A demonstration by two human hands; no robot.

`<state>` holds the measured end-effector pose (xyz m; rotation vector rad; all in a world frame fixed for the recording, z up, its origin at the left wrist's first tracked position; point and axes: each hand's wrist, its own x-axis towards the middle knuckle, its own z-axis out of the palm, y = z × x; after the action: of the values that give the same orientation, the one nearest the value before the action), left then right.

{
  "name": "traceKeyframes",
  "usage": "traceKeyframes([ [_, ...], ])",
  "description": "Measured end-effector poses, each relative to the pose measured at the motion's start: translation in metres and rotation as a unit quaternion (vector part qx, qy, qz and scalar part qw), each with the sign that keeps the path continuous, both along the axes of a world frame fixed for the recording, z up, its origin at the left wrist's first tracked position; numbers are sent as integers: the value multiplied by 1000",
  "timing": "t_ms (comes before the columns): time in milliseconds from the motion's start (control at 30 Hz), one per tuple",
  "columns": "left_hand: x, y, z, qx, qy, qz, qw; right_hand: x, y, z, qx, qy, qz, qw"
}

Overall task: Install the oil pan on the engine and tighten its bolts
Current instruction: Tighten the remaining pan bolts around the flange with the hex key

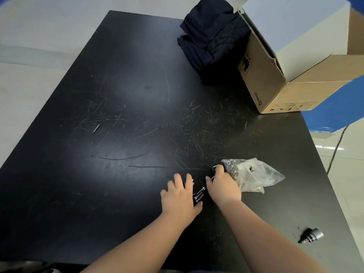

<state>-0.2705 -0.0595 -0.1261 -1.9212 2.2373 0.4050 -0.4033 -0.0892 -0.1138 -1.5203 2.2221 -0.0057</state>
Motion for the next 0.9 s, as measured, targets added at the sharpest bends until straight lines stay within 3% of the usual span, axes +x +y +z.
traceKeyframes([
  [333,-11,-12,-12,-14,-15,-64,998,-1,3,-3,4,68,47,997],
  [667,-20,-18,-12,38,-28,-94,994,-4,8,2,19,47,73,996],
  [900,-21,-17,-13,35,-17,-106,994,-7,27,-12,-36,-8,98,994],
])
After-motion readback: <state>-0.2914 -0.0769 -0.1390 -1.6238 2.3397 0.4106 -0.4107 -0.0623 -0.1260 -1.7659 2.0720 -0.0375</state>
